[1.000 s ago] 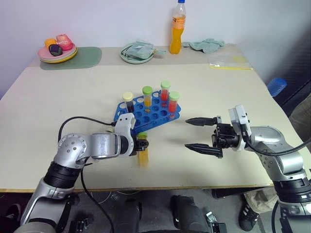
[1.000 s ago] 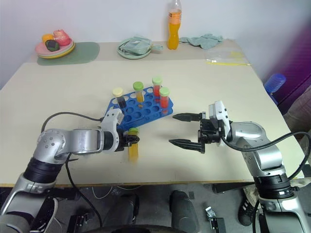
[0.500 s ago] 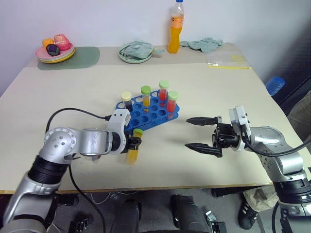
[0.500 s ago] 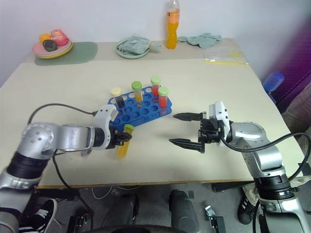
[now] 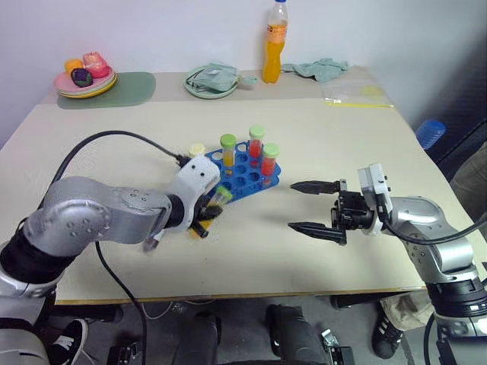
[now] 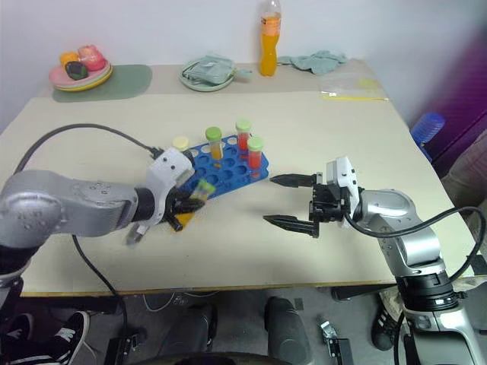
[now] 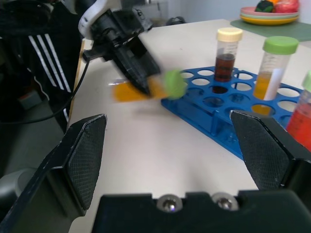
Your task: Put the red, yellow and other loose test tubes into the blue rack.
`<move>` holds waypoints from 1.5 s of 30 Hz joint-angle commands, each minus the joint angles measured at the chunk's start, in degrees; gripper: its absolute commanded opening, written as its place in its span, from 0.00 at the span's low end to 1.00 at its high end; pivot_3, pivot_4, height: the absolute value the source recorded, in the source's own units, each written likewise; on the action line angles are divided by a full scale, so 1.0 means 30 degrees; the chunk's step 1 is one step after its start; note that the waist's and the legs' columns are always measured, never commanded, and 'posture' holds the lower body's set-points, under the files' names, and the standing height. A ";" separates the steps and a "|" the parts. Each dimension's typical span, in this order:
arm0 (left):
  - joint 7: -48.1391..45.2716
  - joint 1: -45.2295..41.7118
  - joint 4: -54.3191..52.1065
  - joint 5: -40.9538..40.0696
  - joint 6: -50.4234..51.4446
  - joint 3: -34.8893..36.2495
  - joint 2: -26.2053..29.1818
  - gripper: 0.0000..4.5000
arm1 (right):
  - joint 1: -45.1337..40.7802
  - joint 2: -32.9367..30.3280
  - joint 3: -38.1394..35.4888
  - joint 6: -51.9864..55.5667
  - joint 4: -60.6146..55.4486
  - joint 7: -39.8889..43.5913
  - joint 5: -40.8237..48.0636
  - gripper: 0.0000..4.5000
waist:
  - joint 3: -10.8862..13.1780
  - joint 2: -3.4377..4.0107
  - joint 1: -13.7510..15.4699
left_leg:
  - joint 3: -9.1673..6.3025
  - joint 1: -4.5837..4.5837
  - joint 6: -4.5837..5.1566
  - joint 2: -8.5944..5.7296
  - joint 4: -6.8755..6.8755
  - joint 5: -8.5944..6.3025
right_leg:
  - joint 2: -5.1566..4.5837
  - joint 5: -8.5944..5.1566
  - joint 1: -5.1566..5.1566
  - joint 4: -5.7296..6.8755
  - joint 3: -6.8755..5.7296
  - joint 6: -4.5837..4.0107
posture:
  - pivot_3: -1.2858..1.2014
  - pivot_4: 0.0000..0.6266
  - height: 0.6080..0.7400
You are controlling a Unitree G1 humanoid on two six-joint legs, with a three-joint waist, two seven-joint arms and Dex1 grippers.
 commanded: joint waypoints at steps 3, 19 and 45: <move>-0.5539 0.3078 -0.1260 0.9633 -0.7922 0.0573 -0.0418 0.19 | 0.0031 -0.0011 -0.0485 -0.0240 -0.0691 -0.0152 0.0130 1.00 | -0.0002 0.0003 -0.0008 | -0.0001 0.0009 -0.0020 0.0004 -0.0056 0.0013 | 0.0000 -0.0002 -0.0016 0.0000 0.0002 -0.0005 | 0.52 0.24 1.00; -1.1924 0.6431 0.6267 1.9030 -2.3378 0.2967 -0.9725 0.19 | 0.0773 0.0092 -0.1252 -0.0302 -0.1127 -0.1555 0.0281 1.00 | 0.0000 -0.0003 0.0115 | 0.0003 -0.0011 -0.0005 0.0005 -0.0037 0.0010 | -0.0008 0.0007 -0.0003 -0.0028 0.0008 0.0008 | 0.52 0.24 1.00; -1.4325 0.5563 1.3212 2.3389 -2.8435 0.2985 -1.4622 0.19 | 0.1104 -0.0347 -0.1944 -0.0008 -0.1590 -0.1919 0.0297 1.00 | -0.0003 0.0000 0.0069 | -0.0001 0.0021 -0.0002 0.0005 -0.0011 0.0010 | 0.0001 0.0057 0.0027 -0.0001 0.0008 0.0094 | 0.52 0.24 1.00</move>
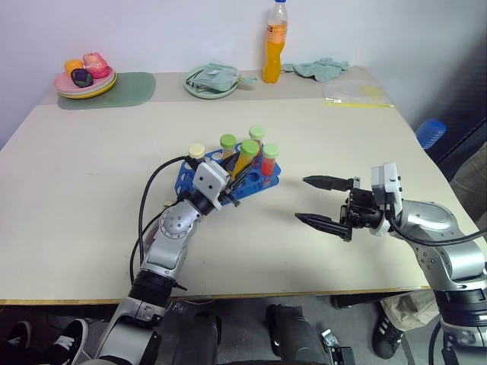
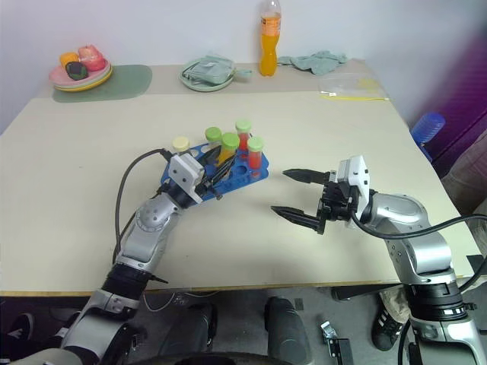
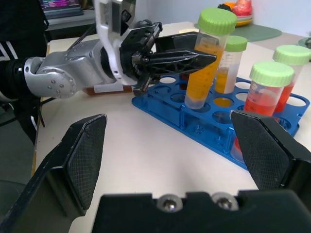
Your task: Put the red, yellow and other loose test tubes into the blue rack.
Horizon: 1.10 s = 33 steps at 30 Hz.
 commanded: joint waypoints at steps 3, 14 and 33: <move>-0.0526 -0.0212 0.0430 -0.0269 -0.0713 0.0563 -0.0261 0.19 | -0.0076 -0.0286 -0.0610 0.0124 -0.1016 -0.0226 0.0293 1.00 | -0.0001 0.0001 0.0017 | -0.0001 -0.0002 0.0000 0.0000 0.0004 0.0000 | 0.0000 0.0001 0.0001 0.0000 0.0000 0.0002 | 0.52 0.24 1.00; -0.0722 -0.1383 0.2581 -0.0349 -0.1358 0.0977 -0.1210 0.19 | -0.0012 -0.0273 -0.0685 0.0609 -0.1649 -0.0691 0.0466 1.00 | -0.0002 0.0003 0.0042 | -0.0002 0.0000 0.0001 -0.0001 0.0026 0.0000 | 0.0000 0.0004 0.0018 0.0000 -0.0001 0.0008 | 0.52 0.24 1.00; -0.1274 0.0013 0.1467 -0.3075 0.0994 0.2941 -0.1341 0.19 | -0.0377 -0.0231 -0.0516 0.0552 -0.1677 -0.0798 0.0194 1.00 | -0.0007 0.0011 -0.0036 | -0.0008 0.0008 0.0005 0.0000 0.0031 -0.0003 | 0.0006 0.0006 0.0022 0.0007 0.0000 0.0010 | 0.52 0.24 1.00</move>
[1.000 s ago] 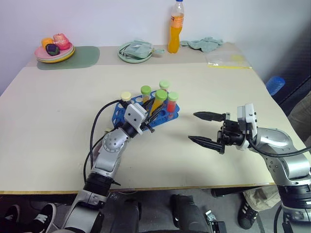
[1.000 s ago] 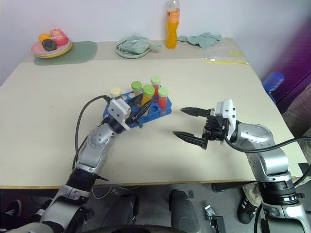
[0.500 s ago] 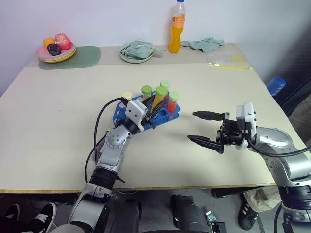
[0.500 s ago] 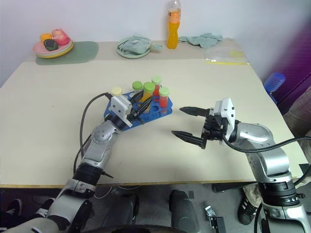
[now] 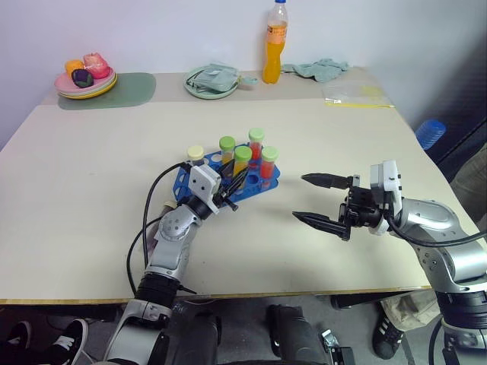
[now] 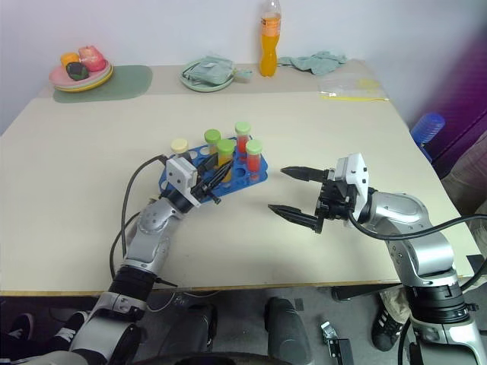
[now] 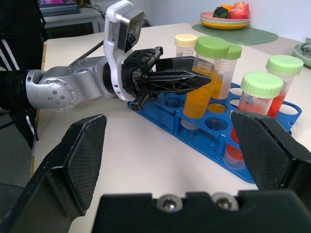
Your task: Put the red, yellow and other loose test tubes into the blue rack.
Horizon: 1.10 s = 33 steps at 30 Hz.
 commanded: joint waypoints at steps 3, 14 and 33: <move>-0.0080 -0.0071 -0.0971 -0.2324 0.1916 0.1797 0.0105 0.51 | -0.0461 -0.0188 -0.0389 -0.0147 -0.0566 -0.0040 0.0160 1.00 | 0.0000 0.0000 -0.0078 | 0.0000 0.0010 0.0001 0.0004 -0.0002 0.0000 | 0.0006 0.0000 -0.0001 0.0005 0.0000 0.0001 | 0.52 0.24 1.00; -0.0105 0.2673 -0.8750 -0.3465 0.8027 0.1532 0.2443 0.99 | -0.0818 -0.0012 -0.0105 -0.0291 -0.0216 0.0088 -0.0007 1.00 | 0.0000 0.0002 -0.0064 | -0.0003 0.0005 0.0002 0.0008 -0.0003 -0.0002 | 0.0006 -0.0003 -0.0002 0.0014 0.0000 -0.0003 | 0.52 0.24 1.00; 0.4863 -0.1045 -1.4462 -1.6385 3.2884 1.0073 1.3665 0.99 | -0.1320 -0.0081 0.0102 -0.1305 0.1870 0.2192 -0.0529 1.00 | 0.0037 -0.0028 -0.0105 | -0.0014 -0.0002 0.0016 0.0015 0.0014 -0.0010 | 0.0007 -0.0098 -0.0006 0.0020 -0.0003 0.0034 | 0.52 0.24 1.00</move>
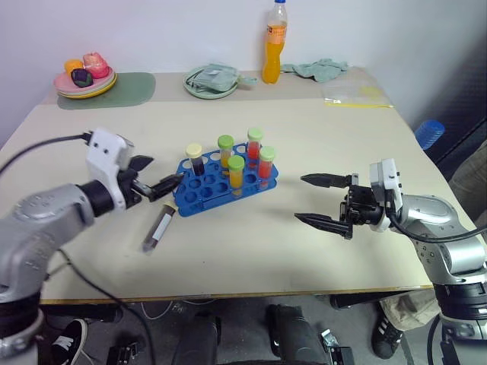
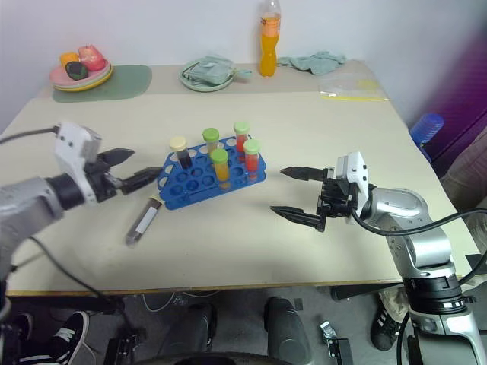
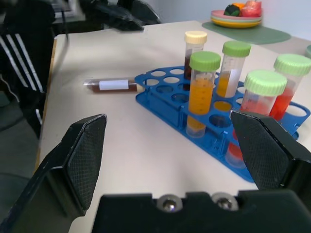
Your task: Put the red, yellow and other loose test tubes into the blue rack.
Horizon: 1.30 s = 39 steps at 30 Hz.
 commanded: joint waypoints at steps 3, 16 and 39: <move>0.2650 -0.3535 0.1962 -0.5206 0.7998 -0.0197 0.2317 0.99 | -0.0689 0.0293 0.0149 -0.0914 0.0501 0.0417 -0.0243 1.00 | 0.0016 -0.0029 -0.0104 | -0.0015 -0.0001 0.0001 -0.0001 0.0007 -0.0001 | 0.0011 0.0025 -0.0003 0.0027 -0.0010 0.0043 | 0.52 0.24 1.00; 0.6221 -0.4264 0.7121 -1.2248 0.8189 -0.4856 0.8677 0.99 | -0.0644 0.0316 0.0274 -0.0612 -0.0208 0.0055 -0.0076 1.00 | 0.0020 -0.0020 -0.0418 | -0.0005 0.0024 -0.0003 0.0003 -0.0085 0.0000 | 0.0007 0.0041 -0.0054 0.0052 -0.0002 -0.0079 | 0.52 0.24 1.00; 0.9728 -0.2143 0.7200 -0.9306 0.8117 -0.5250 0.3045 0.99 | -0.0193 0.0192 0.0220 -0.0436 -0.0429 0.0089 -0.0030 1.00 | 0.0006 -0.0029 -0.0397 | 0.0007 -0.0004 -0.0010 -0.0001 -0.0062 0.0005 | -0.0004 0.0053 -0.0071 0.0045 0.0002 -0.0099 | 0.52 0.24 1.00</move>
